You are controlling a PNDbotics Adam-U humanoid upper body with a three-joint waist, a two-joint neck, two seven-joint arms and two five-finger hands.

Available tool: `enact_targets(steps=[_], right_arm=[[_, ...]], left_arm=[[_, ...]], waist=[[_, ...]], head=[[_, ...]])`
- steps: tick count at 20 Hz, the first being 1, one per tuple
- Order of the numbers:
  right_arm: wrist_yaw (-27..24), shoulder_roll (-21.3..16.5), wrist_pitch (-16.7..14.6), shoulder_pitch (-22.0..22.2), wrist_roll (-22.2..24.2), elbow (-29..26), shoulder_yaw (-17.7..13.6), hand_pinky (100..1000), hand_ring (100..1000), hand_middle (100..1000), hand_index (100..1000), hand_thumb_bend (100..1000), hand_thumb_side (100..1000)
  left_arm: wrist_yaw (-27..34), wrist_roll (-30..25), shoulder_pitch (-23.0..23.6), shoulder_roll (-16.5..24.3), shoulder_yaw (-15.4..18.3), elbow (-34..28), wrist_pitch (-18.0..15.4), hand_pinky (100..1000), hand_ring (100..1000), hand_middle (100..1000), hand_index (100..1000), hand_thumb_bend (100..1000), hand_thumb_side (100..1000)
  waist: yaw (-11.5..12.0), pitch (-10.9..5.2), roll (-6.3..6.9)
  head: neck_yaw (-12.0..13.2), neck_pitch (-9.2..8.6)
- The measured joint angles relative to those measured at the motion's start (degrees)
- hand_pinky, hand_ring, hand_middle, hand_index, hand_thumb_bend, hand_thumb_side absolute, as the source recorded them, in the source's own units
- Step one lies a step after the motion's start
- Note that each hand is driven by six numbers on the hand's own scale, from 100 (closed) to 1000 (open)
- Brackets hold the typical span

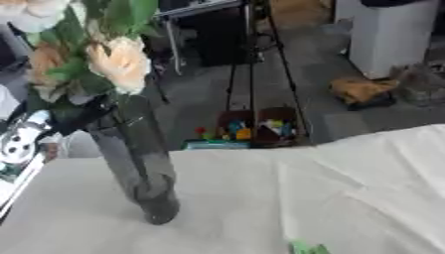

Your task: Arrange flowers into the vase.

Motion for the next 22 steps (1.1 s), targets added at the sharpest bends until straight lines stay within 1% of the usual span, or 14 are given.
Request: enact_targets(steps=[4, 6, 12, 17, 22], right_arm=[[-0.01, 0.02, 0.10, 0.01, -0.05, 0.00, 0.00, 624, 850, 447, 797, 100, 873], [-0.01, 0.02, 0.19, 0.03, -0.10, -0.01, 0.00, 624, 850, 448, 797, 100, 873], [-0.02, 0.05, 0.46, 0.11, -0.15, -0.17, 0.01, 624, 850, 448, 796, 100, 874], [-0.02, 0.05, 0.71, 0.34, -0.14, -0.34, 0.01, 624, 850, 449, 797, 100, 875], [-0.05, 0.05, 1.03, 0.53, -0.10, -0.40, 0.01, 624, 850, 450, 797, 100, 875]], left_arm=[[0.46, -1.47, -0.01, 0.00, 0.00, 0.53, 0.25, 963, 1000, 1000, 1000, 450, 1000], [0.93, -2.24, -0.03, 0.00, 0.02, 0.75, 0.27, 966, 1000, 1000, 1000, 442, 1000], [1.54, -4.45, -0.12, 0.30, 0.29, 1.39, 0.50, 982, 1000, 1000, 1000, 447, 1000], [1.49, -8.48, -0.11, 1.00, 0.41, 2.67, 0.85, 994, 1000, 1000, 1000, 460, 1000], [0.75, -12.28, -0.10, 1.52, 1.08, 3.39, 1.09, 1000, 1000, 1000, 1000, 464, 1000]], waist=[[0.05, -0.21, 0.11], [0.08, -0.24, 0.12], [0.25, -0.74, 0.44], [0.42, -1.03, 0.60], [0.67, -1.47, 0.80]], head=[[0.00, 0.08], [0.00, 0.10], [-0.02, 0.54], [-0.05, 0.60], [-0.08, 1.06]])
